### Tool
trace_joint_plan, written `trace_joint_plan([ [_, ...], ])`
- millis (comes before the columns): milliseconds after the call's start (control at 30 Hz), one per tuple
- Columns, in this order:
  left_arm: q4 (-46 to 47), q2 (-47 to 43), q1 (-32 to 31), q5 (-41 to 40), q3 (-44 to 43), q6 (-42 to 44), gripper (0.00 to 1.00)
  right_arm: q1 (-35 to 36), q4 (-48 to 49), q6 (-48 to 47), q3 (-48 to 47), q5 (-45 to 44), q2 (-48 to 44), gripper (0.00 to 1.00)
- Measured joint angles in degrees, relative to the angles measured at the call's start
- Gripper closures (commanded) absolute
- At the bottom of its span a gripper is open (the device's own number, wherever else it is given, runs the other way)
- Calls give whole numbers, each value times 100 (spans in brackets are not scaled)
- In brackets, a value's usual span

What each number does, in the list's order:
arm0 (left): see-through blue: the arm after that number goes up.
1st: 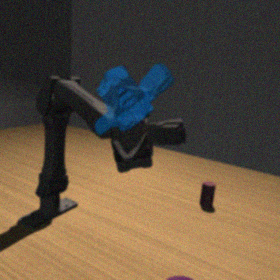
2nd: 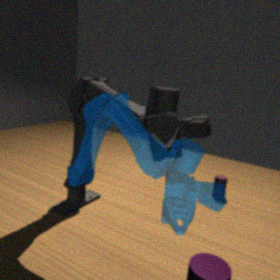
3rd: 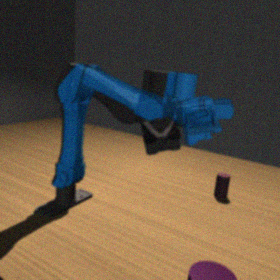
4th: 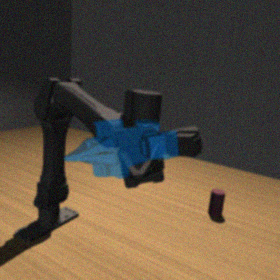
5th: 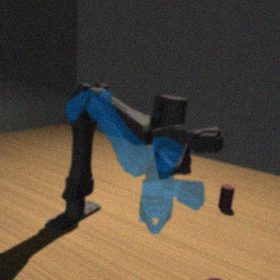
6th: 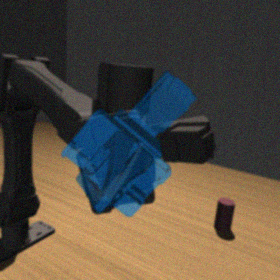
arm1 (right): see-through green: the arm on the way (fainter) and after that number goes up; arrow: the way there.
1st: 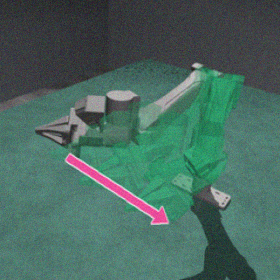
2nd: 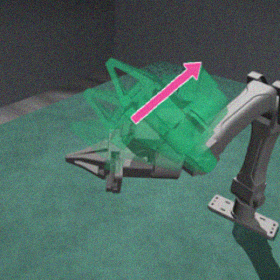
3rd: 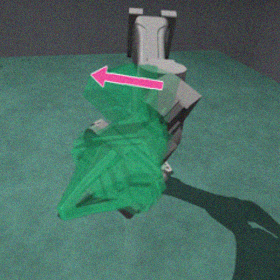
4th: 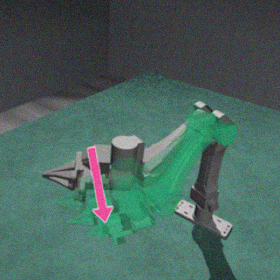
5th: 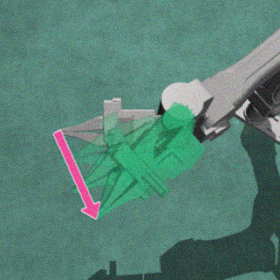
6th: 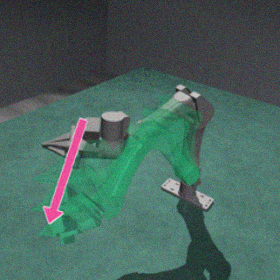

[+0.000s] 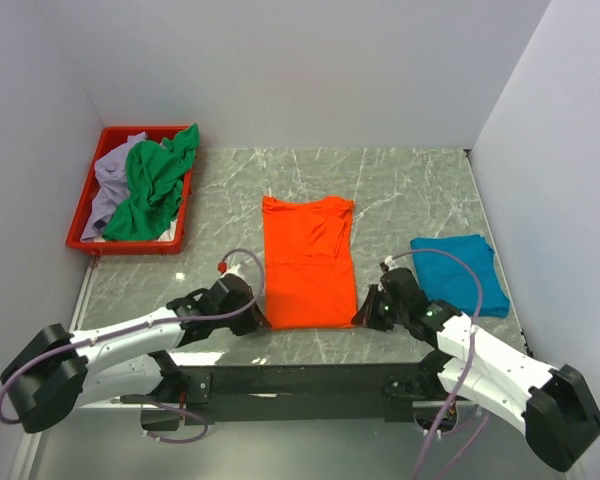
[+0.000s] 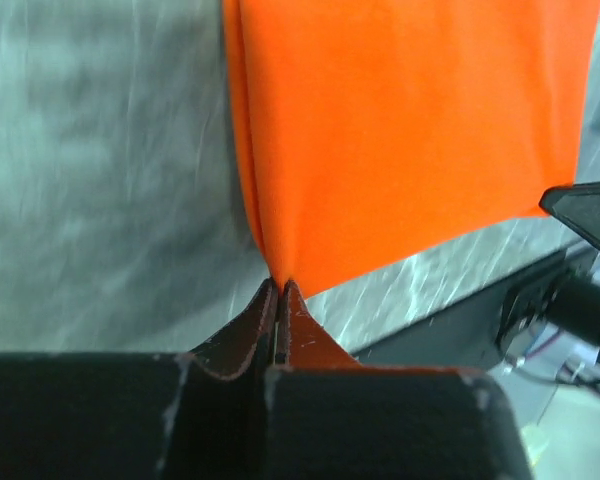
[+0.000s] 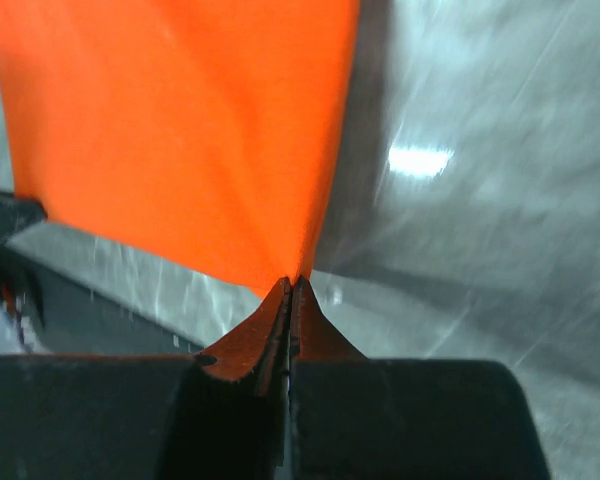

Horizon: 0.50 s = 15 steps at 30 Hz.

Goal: Fold and stack the t-shirts
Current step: Fold the tshirt

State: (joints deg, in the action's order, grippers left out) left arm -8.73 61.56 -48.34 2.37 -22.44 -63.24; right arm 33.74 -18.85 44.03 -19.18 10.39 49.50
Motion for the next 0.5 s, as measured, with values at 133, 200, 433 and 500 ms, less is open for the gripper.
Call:
trace_joint_plan([
  [133, -219, -424, -190, 101, 284, -175, 82, 142, -240, 74, 258, 289, -446, 70],
  [200, -348, -553, -236, 133, 374, -205, 63, 170, -481, 61, 264, 321, -573, 57],
  [433, -1222, -946, -249, 72, 46, -160, 48, 157, -1491, -70, -968, -243, -463, 57],
  [500, -1486, -1054, -249, -17, -293, -68, 48, 55, -1587, -105, -1862, -461, -37, 57],
])
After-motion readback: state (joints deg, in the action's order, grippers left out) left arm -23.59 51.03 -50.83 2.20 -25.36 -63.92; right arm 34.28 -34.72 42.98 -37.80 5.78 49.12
